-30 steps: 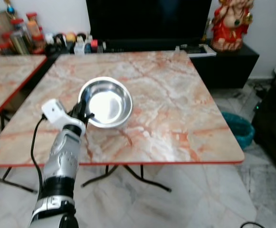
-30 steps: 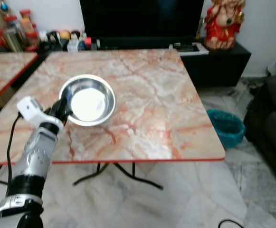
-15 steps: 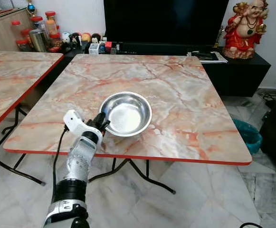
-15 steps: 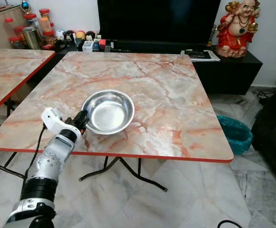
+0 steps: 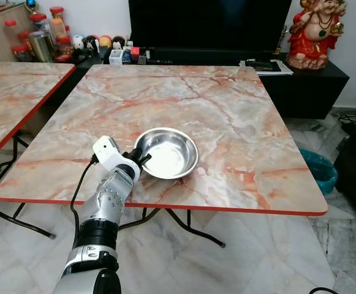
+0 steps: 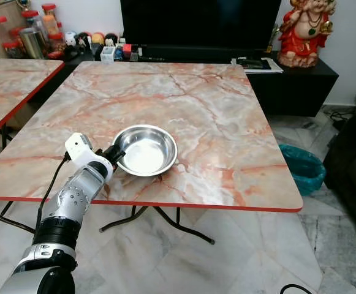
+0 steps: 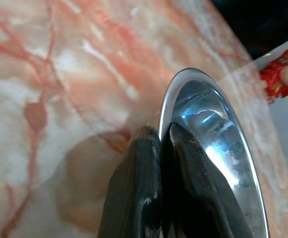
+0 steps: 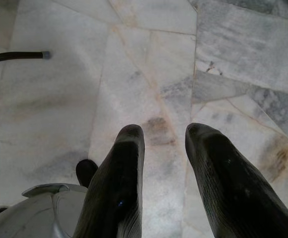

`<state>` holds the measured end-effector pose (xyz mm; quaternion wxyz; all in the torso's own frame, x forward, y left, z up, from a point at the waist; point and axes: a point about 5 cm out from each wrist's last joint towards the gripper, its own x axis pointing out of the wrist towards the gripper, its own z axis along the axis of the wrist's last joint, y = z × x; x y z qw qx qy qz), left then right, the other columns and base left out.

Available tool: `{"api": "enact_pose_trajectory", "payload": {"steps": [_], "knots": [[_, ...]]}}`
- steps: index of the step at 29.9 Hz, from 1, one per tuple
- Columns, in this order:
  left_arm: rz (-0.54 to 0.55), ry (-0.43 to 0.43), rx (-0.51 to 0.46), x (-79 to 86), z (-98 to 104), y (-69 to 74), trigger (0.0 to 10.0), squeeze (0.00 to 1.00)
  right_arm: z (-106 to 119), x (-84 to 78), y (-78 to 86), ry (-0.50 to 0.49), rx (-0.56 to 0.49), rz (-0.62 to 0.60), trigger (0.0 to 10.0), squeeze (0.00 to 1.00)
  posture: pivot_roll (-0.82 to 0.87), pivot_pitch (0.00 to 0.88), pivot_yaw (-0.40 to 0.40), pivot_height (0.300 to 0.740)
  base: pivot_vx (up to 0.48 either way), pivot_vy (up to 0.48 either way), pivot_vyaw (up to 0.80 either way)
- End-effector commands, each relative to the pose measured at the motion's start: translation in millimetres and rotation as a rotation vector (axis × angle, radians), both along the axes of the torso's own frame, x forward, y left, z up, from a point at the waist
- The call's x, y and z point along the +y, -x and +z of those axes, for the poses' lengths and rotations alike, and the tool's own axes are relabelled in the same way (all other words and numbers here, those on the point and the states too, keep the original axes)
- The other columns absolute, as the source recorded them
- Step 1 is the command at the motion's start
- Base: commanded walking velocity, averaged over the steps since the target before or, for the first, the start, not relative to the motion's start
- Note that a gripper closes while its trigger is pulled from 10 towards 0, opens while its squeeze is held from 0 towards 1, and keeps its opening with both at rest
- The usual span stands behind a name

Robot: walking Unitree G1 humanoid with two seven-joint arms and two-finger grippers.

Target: Setting the table

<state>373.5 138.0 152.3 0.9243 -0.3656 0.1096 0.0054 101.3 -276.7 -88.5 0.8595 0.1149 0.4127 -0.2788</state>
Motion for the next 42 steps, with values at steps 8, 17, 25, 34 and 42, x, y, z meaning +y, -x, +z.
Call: {"api": "enact_pose_trajectory", "payload": {"steps": [8, 17, 25, 34, 42], "knots": [[0.044, 0.013, 0.051, 9.4, -4.9, 4.0, 10.0, 0.00, -0.7, -0.2, 2.8, -0.001, 0.009, 0.006, 10.0, 0.00, 0.06, 0.096, -0.020, 0.740, 0.000, 0.000, 0.00], [0.012, 0.016, 0.066, 7.4, -5.8, 7.1, 10.0, 0.00, -0.6, -0.4, 2.7, -0.001, 0.010, 0.006, 10.0, 0.00, 0.06, 0.098, -0.021, 0.740, 0.000, 0.000, 0.00], [0.002, 0.006, 0.068, 6.9, -5.1, 7.5, 10.0, 0.37, -0.6, 0.0, 2.2, -0.002, 0.009, 0.006, 10.0, 0.00, 0.06, 0.094, -0.020, 0.740, 0.000, 0.000, 0.00], [-0.002, -0.008, 0.067, 7.8, -3.5, 7.2, 10.0, 0.47, -0.4, -0.1, 1.7, -0.003, 0.007, 0.004, 10.0, 0.00, 0.06, 0.094, -0.021, 0.740, 0.000, 0.000, 0.00], [-0.002, -0.022, 0.072, 9.1, -3.8, 8.0, 10.0, 0.81, -0.4, -0.3, 1.5, -0.003, 0.007, 0.005, 10.0, 0.00, 0.06, 0.094, -0.021, 0.740, 0.000, 0.000, 0.00]]}}
